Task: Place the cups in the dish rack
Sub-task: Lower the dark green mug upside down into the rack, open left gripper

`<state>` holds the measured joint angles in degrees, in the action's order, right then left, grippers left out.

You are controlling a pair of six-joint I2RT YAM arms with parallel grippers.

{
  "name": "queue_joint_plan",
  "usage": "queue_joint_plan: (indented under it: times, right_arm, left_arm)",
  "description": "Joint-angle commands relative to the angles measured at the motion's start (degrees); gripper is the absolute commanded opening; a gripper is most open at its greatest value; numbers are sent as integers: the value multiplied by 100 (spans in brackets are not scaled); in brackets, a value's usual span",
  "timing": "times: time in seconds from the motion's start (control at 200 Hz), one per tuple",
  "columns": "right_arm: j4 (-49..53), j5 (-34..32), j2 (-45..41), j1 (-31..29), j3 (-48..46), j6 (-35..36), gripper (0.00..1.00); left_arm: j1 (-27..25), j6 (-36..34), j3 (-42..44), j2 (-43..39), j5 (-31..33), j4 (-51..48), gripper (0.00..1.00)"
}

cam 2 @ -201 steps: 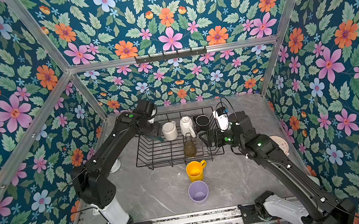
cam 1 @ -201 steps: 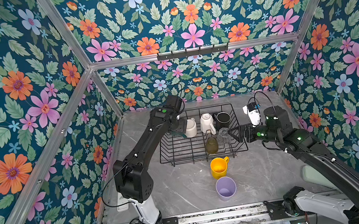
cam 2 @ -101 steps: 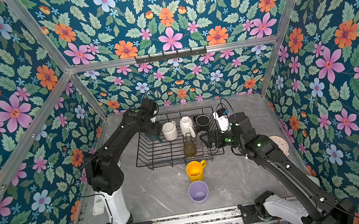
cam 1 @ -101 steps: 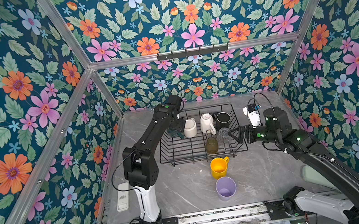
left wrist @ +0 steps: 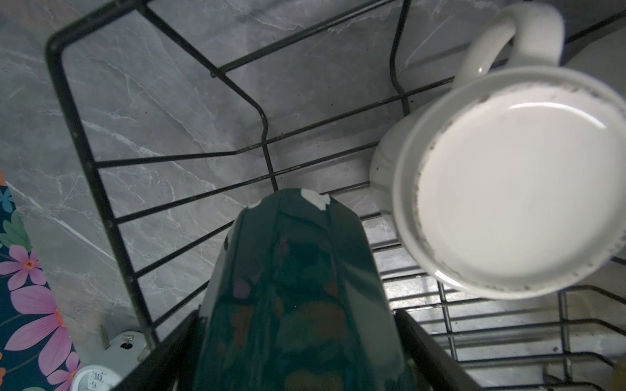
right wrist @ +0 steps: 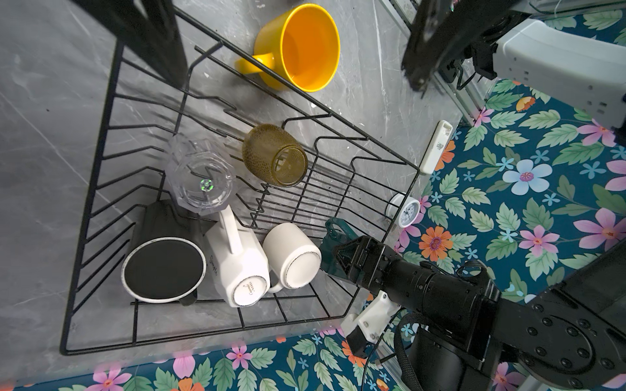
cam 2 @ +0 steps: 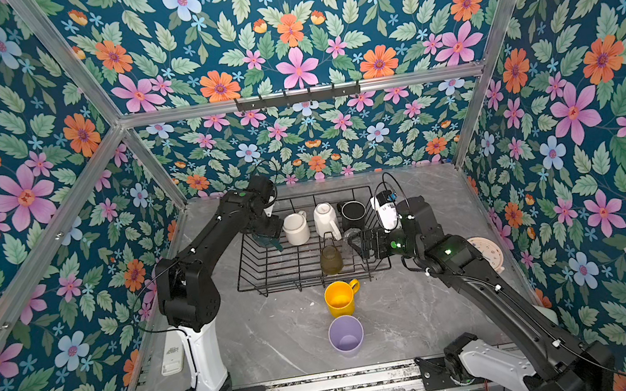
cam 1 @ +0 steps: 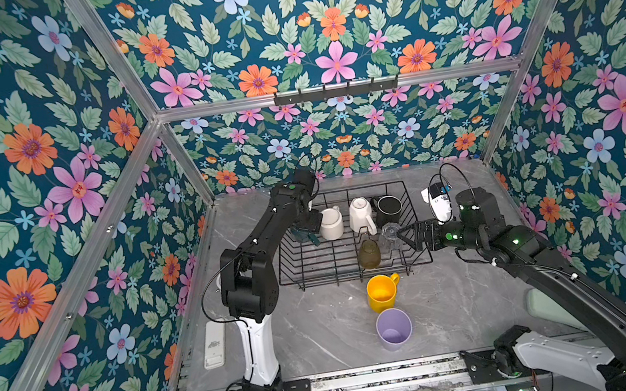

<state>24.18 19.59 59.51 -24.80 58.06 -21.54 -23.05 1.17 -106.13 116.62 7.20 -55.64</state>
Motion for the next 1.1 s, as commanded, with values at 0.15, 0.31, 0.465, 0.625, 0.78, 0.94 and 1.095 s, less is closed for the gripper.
queue_joint_plan:
  times: [0.15, 0.31, 0.465, 0.625, 0.78, 0.94, 1.095]
  right_arm:
    - [-114, 75, 21, 1, 6, -37, 99]
    - [-112, 88, 26, 4, 6, -50, 99]
    - [-116, 102, 30, 10, 3, -59, 99]
    - [-116, 111, 39, 8, 12, -59, 99]
    - [-112, 106, 44, 10, 3, -61, 99]
    - [-108, 122, 44, 12, -5, -67, 99]
    - [-121, 132, 39, 17, -4, -70, 99]
  left_arm:
    - [62, -38, -70, 176, -82, 277, 0]
    - [92, -24, -68, 260, -148, 368, 0]
    - [114, -3, -75, 332, -199, 404, 4]
    - [142, 32, -66, 397, -284, 413, 15]
    - [158, 59, -33, 449, -342, 418, 37]
    - [161, 76, 26, 431, -352, 434, 59]
    - [164, 55, 41, 422, -303, 433, 76]
